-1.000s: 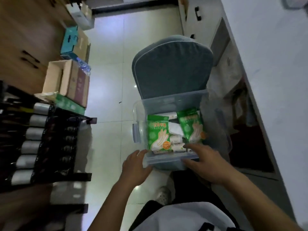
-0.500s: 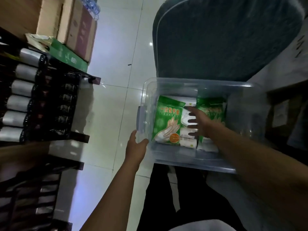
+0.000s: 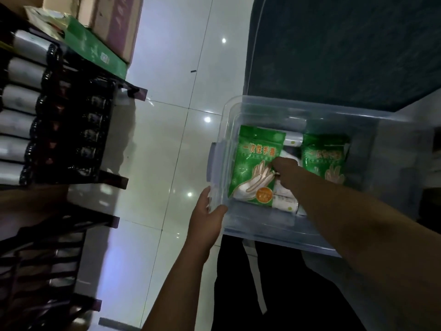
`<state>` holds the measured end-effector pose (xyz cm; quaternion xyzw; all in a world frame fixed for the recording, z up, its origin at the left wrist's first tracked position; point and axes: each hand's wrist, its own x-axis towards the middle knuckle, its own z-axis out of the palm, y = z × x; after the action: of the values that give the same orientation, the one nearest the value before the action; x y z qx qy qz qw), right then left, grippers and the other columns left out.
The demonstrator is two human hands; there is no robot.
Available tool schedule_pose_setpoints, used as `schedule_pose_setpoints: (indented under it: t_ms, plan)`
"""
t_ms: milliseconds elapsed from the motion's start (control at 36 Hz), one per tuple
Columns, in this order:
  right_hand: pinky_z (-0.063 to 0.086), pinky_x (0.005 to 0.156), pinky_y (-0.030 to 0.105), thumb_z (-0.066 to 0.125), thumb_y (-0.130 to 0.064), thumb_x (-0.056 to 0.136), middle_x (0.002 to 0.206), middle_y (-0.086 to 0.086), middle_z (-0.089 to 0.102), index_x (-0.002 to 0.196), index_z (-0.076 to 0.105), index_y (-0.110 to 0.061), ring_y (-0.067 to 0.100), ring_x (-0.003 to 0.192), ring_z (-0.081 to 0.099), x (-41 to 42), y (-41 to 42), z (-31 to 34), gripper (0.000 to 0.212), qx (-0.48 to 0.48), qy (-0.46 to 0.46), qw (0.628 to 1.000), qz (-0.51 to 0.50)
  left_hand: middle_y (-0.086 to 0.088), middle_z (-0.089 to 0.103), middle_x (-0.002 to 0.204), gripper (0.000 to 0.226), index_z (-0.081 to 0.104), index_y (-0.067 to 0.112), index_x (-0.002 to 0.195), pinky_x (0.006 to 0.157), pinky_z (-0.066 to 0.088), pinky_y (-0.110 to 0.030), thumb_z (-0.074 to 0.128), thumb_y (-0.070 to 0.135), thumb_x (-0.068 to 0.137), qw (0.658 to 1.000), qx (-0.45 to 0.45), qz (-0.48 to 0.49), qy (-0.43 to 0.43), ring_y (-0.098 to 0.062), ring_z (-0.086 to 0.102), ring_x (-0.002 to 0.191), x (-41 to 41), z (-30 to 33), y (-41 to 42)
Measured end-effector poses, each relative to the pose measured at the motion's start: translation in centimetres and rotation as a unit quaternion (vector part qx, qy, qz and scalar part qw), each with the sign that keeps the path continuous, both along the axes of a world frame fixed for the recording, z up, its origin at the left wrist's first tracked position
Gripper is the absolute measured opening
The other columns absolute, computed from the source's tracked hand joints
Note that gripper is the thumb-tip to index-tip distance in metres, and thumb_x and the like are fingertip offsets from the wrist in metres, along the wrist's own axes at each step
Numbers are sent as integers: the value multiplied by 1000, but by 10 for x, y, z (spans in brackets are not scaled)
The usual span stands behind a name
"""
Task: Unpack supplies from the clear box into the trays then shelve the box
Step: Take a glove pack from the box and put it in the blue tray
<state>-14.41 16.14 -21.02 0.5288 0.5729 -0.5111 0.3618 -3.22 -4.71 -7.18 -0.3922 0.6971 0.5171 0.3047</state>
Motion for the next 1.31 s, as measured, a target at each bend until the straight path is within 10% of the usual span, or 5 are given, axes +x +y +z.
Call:
schedule_pose_setpoints:
  t_ms: [139,417,750,1139,1306]
  plan:
    - [48,68,36,67,-3,84,82,13,61,76,60,-14,23,66,56,8,0,22,15,8,25,1000,0,-1,51,144,53,49,31,142,88,38,-28,63,22,92,1000,-11,-13,-4,-14,51,122,-3,15,-11]
    - [51,60,28,70,1,85,79,4,63,126,60,-3,17,66,59,46,24,135,43,41,250,966,44,6,50,141,52,49,38,138,91,39,-28,66,22,91,995,-21,-64,71,-13,45,131,-7,83,-11]
    - [56,72,42,79,-28,78,113,13,73,116,69,-18,28,89,71,91,87,280,41,-253,305,918,6,0,62,135,60,59,32,133,99,53,-45,80,15,79,953,267,-101,100,-22,63,121,-35,171,18]
    - [59,59,40,69,7,83,102,15,75,127,63,-24,28,84,73,144,126,275,54,-156,306,937,-55,-15,70,119,50,59,14,131,84,57,-45,64,-9,87,968,230,-88,41,-25,72,96,-37,144,85]
    - [53,82,66,68,13,81,117,33,64,135,56,-8,44,102,66,160,131,276,59,-31,324,944,-43,-10,75,109,42,60,18,127,78,61,-37,63,-3,90,964,233,-129,5,-24,74,95,-35,124,110]
